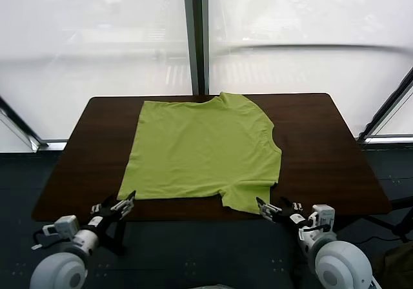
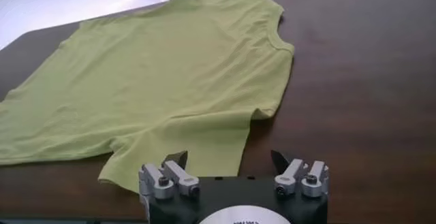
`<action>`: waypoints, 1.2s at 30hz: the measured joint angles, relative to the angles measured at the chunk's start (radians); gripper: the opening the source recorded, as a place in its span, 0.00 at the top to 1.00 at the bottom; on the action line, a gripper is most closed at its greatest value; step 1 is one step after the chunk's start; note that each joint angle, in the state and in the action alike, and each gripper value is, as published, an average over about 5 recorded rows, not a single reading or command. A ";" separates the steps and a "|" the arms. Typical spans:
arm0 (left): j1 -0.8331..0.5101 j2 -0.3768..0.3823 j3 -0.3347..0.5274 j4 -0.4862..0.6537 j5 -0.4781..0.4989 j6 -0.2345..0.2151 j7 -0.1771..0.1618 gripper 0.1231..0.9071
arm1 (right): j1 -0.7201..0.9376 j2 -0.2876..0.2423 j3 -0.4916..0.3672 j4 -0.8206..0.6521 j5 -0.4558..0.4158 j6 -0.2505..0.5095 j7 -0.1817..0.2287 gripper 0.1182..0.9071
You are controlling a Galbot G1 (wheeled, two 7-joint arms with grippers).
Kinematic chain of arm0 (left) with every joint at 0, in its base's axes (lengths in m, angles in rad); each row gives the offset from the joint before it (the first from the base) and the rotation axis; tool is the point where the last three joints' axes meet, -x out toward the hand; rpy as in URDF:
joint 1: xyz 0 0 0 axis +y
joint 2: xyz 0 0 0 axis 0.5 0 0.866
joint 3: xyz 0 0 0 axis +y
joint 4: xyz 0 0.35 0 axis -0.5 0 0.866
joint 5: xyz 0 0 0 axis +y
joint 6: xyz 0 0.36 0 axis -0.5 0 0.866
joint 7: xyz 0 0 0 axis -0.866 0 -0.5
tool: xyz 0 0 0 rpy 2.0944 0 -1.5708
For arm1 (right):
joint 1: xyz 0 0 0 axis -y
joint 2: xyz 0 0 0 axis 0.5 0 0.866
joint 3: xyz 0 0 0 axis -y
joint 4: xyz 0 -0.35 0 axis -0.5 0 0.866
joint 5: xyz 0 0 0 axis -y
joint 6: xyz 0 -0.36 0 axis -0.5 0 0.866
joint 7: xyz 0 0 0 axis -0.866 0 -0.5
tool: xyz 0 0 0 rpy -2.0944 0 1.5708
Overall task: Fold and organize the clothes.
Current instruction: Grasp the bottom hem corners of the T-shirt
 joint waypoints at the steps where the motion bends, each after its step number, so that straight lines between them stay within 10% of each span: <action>1: -0.001 0.000 0.000 0.001 0.001 0.000 0.000 0.00 | 0.002 0.001 -0.002 -0.002 -0.001 0.001 0.000 0.01; 7: -0.007 -0.001 0.001 0.010 0.003 -0.002 -0.004 0.11 | 0.017 0.008 -0.018 -0.018 -0.006 0.002 0.005 0.27; 17: -0.001 -0.008 0.007 0.015 0.014 0.002 -0.003 0.87 | 0.007 0.009 -0.022 -0.021 -0.009 0.003 0.005 0.96; 36: 0.098 -0.001 -0.045 -0.069 0.019 0.021 -0.008 0.96 | -0.168 -0.074 0.087 0.166 -0.002 0.054 0.000 0.98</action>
